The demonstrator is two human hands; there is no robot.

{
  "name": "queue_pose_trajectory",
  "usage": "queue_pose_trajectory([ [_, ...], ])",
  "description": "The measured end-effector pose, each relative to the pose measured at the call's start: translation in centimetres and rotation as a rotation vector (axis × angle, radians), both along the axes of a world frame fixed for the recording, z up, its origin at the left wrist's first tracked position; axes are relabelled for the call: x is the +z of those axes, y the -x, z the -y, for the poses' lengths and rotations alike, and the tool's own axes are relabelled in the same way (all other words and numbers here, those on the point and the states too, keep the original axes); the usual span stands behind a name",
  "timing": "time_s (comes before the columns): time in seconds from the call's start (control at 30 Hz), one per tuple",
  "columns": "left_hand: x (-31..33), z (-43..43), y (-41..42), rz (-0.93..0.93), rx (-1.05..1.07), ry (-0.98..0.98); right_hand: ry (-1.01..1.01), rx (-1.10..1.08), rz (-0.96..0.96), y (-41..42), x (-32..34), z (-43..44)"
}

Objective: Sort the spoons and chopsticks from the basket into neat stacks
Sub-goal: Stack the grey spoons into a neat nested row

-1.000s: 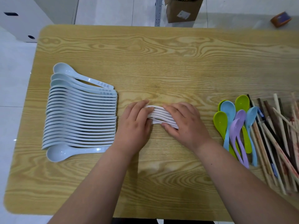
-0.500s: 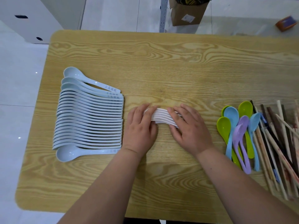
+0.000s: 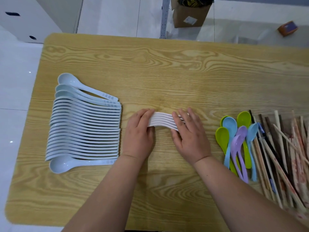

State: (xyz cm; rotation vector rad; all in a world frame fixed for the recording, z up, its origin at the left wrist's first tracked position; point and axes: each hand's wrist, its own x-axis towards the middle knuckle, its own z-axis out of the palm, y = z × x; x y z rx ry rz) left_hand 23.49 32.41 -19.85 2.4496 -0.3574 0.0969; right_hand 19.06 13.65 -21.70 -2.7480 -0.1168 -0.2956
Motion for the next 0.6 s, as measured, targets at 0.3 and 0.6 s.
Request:
queue_pose_trajectory([
  [0.3,-0.32,-0.02,0.04,-0.014,0.106,0.036,-0.009,-0.018,-0.068,-0.12,-0.13,-0.01],
  [0.6,-0.48,-0.07,0.01,-0.017,0.119,0.035,-0.007,0.016,-0.055,-0.04,-0.25,-0.02],
])
